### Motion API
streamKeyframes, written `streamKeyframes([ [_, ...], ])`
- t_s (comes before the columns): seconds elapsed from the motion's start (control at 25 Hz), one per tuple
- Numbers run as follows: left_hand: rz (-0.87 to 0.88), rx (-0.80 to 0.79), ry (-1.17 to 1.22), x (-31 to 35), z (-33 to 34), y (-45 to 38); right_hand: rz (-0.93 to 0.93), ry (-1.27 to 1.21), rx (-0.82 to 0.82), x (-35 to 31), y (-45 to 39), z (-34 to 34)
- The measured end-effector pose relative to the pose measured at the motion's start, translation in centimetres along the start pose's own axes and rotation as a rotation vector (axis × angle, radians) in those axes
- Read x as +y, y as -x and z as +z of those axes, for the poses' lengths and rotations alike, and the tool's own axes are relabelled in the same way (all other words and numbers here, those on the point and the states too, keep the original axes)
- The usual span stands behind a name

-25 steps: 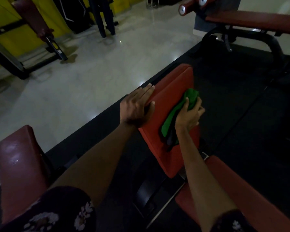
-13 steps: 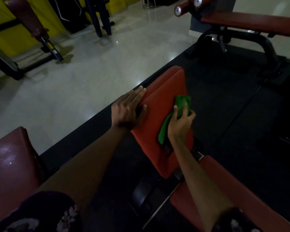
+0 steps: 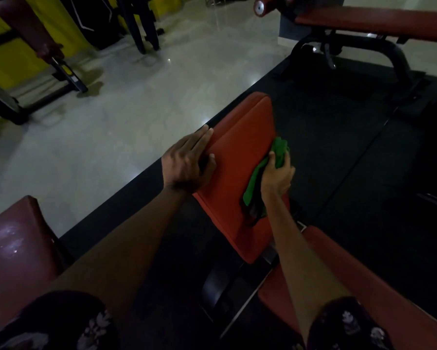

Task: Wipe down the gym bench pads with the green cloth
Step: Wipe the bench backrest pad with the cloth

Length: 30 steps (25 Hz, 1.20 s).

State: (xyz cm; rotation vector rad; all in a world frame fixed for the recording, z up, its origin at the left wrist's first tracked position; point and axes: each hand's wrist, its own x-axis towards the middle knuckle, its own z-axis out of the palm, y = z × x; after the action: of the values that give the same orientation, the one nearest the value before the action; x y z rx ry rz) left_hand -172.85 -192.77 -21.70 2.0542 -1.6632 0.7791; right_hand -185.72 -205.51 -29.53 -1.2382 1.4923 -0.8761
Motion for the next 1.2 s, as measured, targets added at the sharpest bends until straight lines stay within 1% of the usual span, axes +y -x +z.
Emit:
streamKeyframes([
  [0.04,0.003,0.003,-0.007,0.0,0.0,0.0,0.064,-0.014,-0.006,0.3,0.1,-0.1],
  [0.12,0.005,0.011,-0.005,0.0,0.0,-0.1,0.048,-0.023,-0.017,-0.6,1.8,0.3],
  [0.16,0.006,0.013,0.003,0.0,0.0,-0.1,-0.003,-0.025,-0.039,-1.3,3.5,0.6],
  [0.24,0.006,0.013,0.019,0.0,0.0,0.0,-0.197,-0.025,-0.072,-1.1,7.8,1.3],
  [0.28,0.005,0.014,0.021,0.0,0.1,0.0,-0.302,-0.023,-0.057,-0.1,9.6,1.5],
  [0.32,0.005,0.016,0.022,0.0,0.0,0.0,-0.354,-0.009,-0.028,1.3,10.7,1.5],
  [0.36,0.007,0.019,0.020,0.0,0.1,-0.1,-0.318,0.011,-0.005,2.8,10.9,1.5],
  [0.4,0.011,0.026,0.018,0.0,0.1,-0.1,-0.194,0.022,-0.005,4.4,10.3,1.4],
  [0.48,0.024,0.036,0.031,0.0,0.1,-0.1,0.142,0.007,-0.037,6.5,8.6,1.0],
  [0.52,0.025,0.031,0.038,0.0,0.1,-0.1,0.249,-0.012,-0.040,6.8,8.2,0.9],
  [0.56,0.023,0.023,0.040,-0.1,0.3,0.0,0.279,-0.029,-0.030,6.6,8.3,1.0],
  [0.68,0.007,0.006,0.061,-0.2,0.4,0.1,0.147,-0.087,-0.044,3.9,11.0,2.0],
  [0.76,-0.011,0.001,0.082,0.0,0.3,0.1,0.050,-0.104,-0.043,3.3,13.2,2.8],
  [0.84,-0.025,-0.012,0.117,0.1,0.3,0.1,-0.015,-0.080,0.047,4.3,14.4,3.3],
  [0.92,-0.027,-0.041,0.153,-0.1,0.4,0.2,-0.001,-0.067,0.145,5.4,14.4,3.7],
  [1.0,-0.049,-0.093,0.191,-0.1,0.4,0.1,0.061,-0.047,0.185,5.6,13.8,4.1],
  [1.12,-0.070,-0.171,0.218,-0.2,0.4,-0.1,0.204,-0.042,0.168,5.1,13.5,4.0],
  [1.16,-0.064,-0.193,0.216,-0.3,0.4,-0.1,0.236,-0.052,0.161,4.7,13.6,3.8],
  [1.2,-0.050,-0.210,0.213,-0.3,0.3,-0.2,0.230,-0.056,0.158,4.5,13.8,3.7],
])
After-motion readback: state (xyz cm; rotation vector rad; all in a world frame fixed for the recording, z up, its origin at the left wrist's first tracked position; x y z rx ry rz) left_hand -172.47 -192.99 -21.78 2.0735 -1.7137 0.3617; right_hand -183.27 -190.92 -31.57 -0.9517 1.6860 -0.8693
